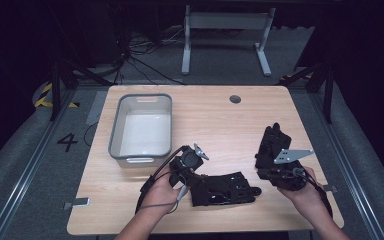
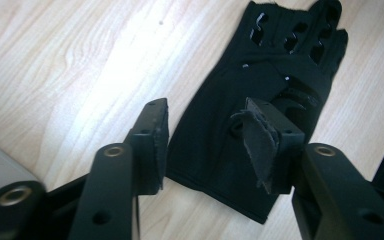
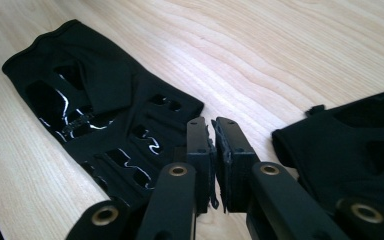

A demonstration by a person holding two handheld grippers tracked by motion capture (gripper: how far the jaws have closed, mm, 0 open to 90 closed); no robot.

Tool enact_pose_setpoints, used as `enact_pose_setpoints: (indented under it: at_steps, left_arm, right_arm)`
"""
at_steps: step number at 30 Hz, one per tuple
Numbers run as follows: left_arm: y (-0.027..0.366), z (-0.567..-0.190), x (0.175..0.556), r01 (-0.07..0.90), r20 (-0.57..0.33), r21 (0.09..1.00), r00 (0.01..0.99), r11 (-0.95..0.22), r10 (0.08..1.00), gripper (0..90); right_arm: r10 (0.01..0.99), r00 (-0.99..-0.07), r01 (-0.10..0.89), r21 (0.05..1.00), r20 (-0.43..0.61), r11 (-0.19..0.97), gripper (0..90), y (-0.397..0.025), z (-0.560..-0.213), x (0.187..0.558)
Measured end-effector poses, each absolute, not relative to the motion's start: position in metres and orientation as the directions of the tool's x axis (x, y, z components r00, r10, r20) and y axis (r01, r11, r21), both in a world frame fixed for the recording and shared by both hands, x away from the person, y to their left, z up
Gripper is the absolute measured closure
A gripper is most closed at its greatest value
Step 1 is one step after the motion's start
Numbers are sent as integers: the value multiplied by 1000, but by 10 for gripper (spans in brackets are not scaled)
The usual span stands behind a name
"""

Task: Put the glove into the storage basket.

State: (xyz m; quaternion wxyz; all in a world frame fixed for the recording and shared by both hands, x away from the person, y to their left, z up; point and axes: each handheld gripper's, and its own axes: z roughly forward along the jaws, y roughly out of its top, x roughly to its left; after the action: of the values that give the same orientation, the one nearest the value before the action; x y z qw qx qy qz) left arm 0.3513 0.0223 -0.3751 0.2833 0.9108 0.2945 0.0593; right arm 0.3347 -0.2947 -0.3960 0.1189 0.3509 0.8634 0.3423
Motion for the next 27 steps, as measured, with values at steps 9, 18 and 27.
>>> enact_pose_setpoints:
  at_steps: [9, 18, 27]
  left_arm:
    - [27, -374, 355, 532, -96, 523, 813, -666, 574, 590]
    - [36, -372, 354, 539, -98, 533, 805, -652, 585, 580]
    - [50, -374, 348, 553, -94, 531, 791, -642, 604, 565]
  right_arm:
    - [708, -705, 548, 671, 48, 500, 823, -312, -393, 343]
    - [759, -651, 571, 676, 27, 466, 803, -327, -385, 366]
    - [791, -611, 597, 644, -21, 478, 797, -334, -372, 405]
